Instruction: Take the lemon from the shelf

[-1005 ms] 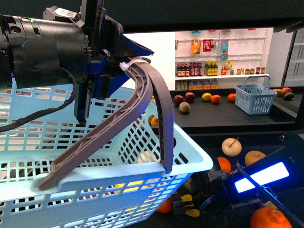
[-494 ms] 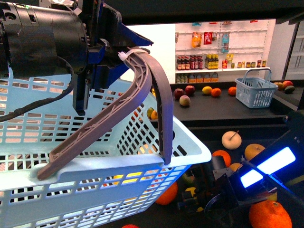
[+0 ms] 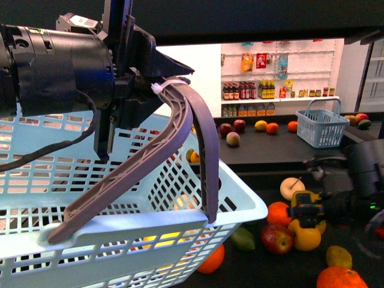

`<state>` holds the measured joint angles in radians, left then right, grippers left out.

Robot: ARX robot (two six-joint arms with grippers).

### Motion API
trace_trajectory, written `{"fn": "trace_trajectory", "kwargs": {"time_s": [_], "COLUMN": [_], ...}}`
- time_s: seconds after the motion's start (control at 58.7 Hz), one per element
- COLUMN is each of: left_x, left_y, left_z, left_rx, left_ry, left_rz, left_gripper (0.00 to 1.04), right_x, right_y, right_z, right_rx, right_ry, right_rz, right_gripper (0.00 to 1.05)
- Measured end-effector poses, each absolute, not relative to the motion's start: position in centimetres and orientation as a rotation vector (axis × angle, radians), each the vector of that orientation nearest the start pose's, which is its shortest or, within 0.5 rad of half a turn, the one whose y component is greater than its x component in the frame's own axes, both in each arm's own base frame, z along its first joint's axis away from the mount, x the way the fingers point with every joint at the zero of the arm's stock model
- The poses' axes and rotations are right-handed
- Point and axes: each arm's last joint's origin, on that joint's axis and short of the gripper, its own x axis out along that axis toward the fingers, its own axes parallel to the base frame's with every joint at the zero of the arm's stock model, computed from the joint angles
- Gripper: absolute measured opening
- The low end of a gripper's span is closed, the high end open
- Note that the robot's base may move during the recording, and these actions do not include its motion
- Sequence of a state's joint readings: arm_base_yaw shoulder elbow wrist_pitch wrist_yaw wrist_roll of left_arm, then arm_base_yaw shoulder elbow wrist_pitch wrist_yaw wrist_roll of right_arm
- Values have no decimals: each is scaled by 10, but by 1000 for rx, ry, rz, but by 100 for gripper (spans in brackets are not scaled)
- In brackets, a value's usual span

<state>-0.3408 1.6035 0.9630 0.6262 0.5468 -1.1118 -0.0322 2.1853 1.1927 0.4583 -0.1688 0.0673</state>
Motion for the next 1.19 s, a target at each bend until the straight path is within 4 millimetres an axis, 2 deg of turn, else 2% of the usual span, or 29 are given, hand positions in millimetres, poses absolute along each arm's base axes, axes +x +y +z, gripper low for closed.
{"fn": "trace_trajectory", "kwargs": {"time_s": [0.17,0.29,0.358,0.46,0.579,0.818,1.193], "left_x": [328,328,328,328,328,328,328], "left_y": [-132,-132,-132,-132,-132,-132,-132], "left_z": [268,268,268,268,268,268,268], "left_rx": [-1036,-1036,-1036,-1036,-1036,-1036,-1034], "left_ry": [505,505,505,505,505,505,506], "left_rz": [-784,-784,-783,-784,-784,-784,-786], "left_gripper": [9,9,9,9,9,9,9], "right_x": [392,372,363,352,342,333,333], "right_y": [-9,2,11,27,48,89,122], "right_z": [162,199,215,229,232,223,201], "right_rx": [235,322,381,445,481,493,464], "right_ry": [432,373,354,355,383,441,524], "right_rz": [183,263,315,387,448,541,569], "right_gripper": [47,47,47,47,47,47,47]}}
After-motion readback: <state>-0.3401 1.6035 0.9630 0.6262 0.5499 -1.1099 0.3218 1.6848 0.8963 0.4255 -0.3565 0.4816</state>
